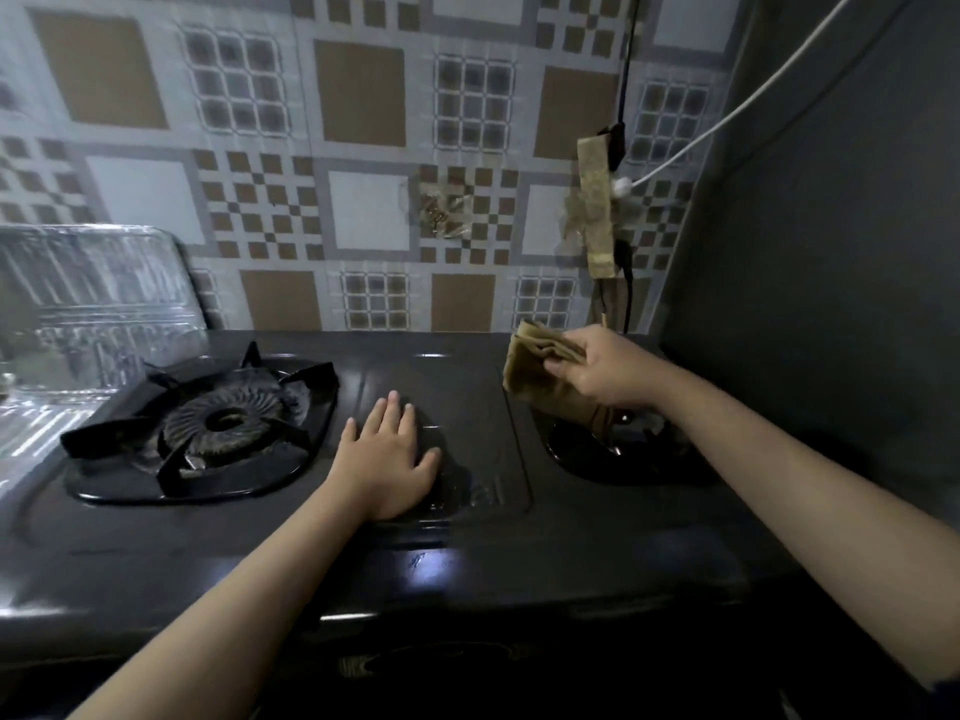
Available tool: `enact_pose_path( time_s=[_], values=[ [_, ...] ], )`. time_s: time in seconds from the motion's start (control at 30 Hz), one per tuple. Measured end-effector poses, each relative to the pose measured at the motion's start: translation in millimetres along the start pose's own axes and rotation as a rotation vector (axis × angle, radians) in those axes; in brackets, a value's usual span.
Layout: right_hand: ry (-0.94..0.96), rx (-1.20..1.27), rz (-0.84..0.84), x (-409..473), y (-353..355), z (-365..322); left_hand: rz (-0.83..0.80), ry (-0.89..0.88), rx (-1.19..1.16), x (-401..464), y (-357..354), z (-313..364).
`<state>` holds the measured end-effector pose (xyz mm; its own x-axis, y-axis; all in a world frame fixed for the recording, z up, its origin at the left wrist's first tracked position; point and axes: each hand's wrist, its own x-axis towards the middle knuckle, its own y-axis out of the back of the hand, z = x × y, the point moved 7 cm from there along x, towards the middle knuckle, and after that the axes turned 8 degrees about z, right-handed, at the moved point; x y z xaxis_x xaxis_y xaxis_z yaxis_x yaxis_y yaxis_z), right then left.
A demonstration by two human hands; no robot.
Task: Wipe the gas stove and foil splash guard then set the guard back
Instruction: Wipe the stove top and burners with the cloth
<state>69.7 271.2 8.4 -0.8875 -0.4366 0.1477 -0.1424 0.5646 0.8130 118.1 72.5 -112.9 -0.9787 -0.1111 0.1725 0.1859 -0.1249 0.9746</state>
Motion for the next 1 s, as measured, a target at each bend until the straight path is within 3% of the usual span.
enact_pose_path(
  time_s=[0.2, 0.43, 0.6, 1.0],
  values=[
    [0.193, -0.041, -0.031, 80, -10, -13, -0.037, 0.011, 0.021, 2, 1, -1],
    [0.516, -0.083, -0.133, 160, -94, -68, 0.018, 0.118, -0.063, 0, 3, -10],
    [0.710, -0.391, -0.301, 181, -164, -72, 0.014, 0.135, -0.037, 1, 4, -9],
    [0.645, -0.417, -0.441, 190, -155, -42, 0.000, 0.143, -0.063, 1, 4, -11]
  ],
)
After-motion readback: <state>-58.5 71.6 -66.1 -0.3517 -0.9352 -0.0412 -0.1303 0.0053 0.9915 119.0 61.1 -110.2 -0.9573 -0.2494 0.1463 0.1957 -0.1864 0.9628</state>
